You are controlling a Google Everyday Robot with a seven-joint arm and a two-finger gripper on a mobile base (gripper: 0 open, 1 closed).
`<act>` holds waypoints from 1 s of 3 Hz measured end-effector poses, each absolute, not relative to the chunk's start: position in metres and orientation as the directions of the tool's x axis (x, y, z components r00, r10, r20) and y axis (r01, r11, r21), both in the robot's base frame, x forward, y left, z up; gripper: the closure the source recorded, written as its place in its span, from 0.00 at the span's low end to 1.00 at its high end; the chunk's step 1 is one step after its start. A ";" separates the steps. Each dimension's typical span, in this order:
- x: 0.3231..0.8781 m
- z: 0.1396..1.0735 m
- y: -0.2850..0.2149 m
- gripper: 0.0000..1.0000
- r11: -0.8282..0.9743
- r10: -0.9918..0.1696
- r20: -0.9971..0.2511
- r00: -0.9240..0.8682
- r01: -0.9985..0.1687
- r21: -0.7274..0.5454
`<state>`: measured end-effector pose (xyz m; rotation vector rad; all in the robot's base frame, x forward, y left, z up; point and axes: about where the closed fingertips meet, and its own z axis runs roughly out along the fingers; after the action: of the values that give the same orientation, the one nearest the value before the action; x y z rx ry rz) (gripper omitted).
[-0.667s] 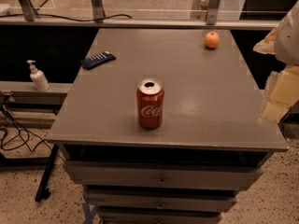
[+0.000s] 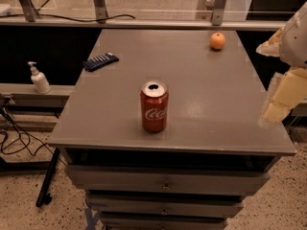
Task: Move coke can near orange
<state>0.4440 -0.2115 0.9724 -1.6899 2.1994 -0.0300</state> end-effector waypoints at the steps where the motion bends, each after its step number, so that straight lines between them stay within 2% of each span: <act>1: 0.451 0.960 -0.180 0.00 0.276 -0.909 -0.378 -0.177 -0.934 -0.227; 3: 0.470 0.915 -0.133 0.00 0.272 -0.774 -0.625 -0.096 -0.943 -0.192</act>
Offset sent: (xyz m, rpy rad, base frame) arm 0.0323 0.0937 -0.0579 0.4211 -0.1076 0.1455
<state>0.4701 -0.1331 0.9147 -1.5452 1.9123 0.3414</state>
